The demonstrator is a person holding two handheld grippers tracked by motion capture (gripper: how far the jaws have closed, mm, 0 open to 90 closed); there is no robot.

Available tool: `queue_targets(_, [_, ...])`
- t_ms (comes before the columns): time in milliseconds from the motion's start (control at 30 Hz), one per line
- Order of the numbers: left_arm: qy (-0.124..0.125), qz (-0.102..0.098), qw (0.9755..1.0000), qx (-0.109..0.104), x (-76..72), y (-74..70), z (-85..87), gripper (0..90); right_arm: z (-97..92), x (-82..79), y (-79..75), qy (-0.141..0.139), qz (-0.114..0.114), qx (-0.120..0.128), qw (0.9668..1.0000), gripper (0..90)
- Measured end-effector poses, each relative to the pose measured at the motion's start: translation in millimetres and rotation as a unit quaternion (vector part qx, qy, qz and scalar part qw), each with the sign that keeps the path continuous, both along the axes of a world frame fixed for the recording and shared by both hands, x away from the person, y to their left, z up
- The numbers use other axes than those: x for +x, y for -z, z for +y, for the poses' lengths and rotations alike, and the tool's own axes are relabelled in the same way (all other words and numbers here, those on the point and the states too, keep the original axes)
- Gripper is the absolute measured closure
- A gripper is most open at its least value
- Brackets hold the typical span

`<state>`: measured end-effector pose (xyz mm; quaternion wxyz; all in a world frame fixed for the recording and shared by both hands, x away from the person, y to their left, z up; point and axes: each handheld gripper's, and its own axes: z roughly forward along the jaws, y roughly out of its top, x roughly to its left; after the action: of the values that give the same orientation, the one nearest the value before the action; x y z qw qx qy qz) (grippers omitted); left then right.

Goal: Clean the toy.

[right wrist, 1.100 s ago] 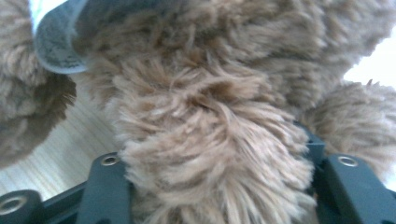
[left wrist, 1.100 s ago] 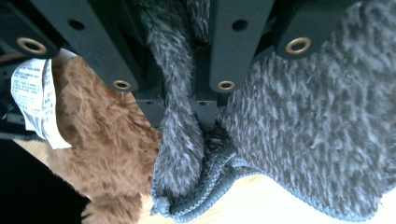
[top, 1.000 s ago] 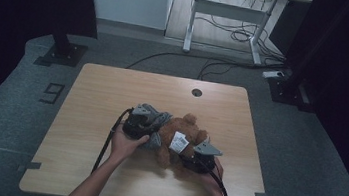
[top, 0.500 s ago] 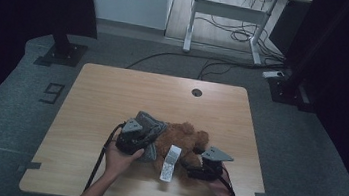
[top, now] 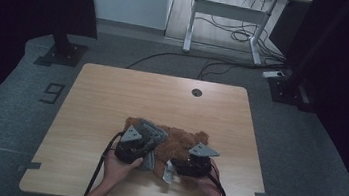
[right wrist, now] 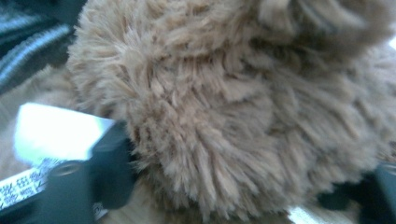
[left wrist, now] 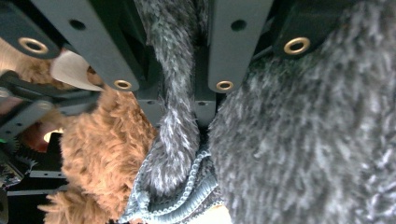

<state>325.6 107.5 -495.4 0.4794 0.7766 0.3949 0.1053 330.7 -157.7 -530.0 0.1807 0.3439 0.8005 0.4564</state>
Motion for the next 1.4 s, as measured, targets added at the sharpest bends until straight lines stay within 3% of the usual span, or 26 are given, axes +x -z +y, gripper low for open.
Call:
queue_targets(133, [0.001, 0.018, 0.9995, -0.028, -2.6, -5.7, 6.3, 78.9, -0.1, 0.4, 2.5, -0.008, -0.018, -0.007, 0.9998, 34.8])
queue_targets(233, [0.004, 0.008, 0.9996, -0.025, -6.3, -17.5, 4.3, 78.5, -1.9, -0.6, 2.8, -0.016, -0.028, -0.008, 0.9994, 36.4])
queue_targets(367, [0.019, -0.025, 0.9992, -0.024, -3.9, -48.5, -16.7, 78.7, -3.7, 0.0, 4.6, -0.019, -0.033, 0.002, 0.9993, 37.2])
queue_targets(467, [0.038, -0.031, 0.9986, -0.018, 3.8, -63.6, -45.0, 78.7, -4.2, -0.3, 5.2, -0.019, -0.033, 0.004, 0.9993, 37.4])
queue_targets(567, [0.056, -0.021, 0.9982, -0.005, 12.3, -62.5, -77.6, 78.6, -4.6, -0.9, 5.8, -0.019, -0.035, 0.006, 0.9992, 37.5])
queue_targets(667, [0.066, -0.010, 0.9976, 0.021, 18.1, -42.2, -100.5, 77.7, -5.2, -1.3, 5.9, -0.018, -0.034, 0.009, 0.9992, 38.1])
queue_targets(700, [0.065, -0.004, 0.9978, 0.014, 20.0, -33.2, -102.1, 77.7, -5.4, -1.5, 5.8, -0.019, -0.033, 0.008, 0.9992, 38.8])
queue_targets(767, [0.063, 0.009, 0.9979, -0.012, 23.4, -24.4, -96.3, 78.4, -6.6, -1.0, 7.6, -0.019, -0.028, 0.005, 0.9994, 39.6])
queue_targets(833, [0.058, 0.012, 0.9981, -0.016, 24.6, -25.9, -88.8, 78.8, -8.7, -0.4, 9.7, -0.022, -0.025, 0.019, 0.9993, 40.5])
queue_targets(1000, [0.022, -0.008, 0.9996, 0.012, 22.9, -35.5, -61.4, 79.0, -9.1, -0.6, 9.4, -0.020, -0.028, 0.021, 0.9992, 42.0])
queue_targets(1167, [-0.019, -0.018, 0.9984, 0.050, 24.9, -41.4, -15.8, 79.5, -10.5, 0.4, 9.7, -0.022, -0.026, 0.026, 0.9991, 42.4])
queue_targets(1267, [-0.026, 0.001, 0.9995, 0.016, 27.2, -39.1, 13.8, 79.6, -10.3, 0.4, 10.1, -0.024, -0.028, 0.028, 0.9989, 42.7])
queue_targets(1400, [-0.059, -0.012, 0.9982, 0.001, 23.9, -41.7, 43.7, 79.5, -9.5, -0.2, 10.3, -0.023, -0.029, 0.027, 0.9989, 43.2])
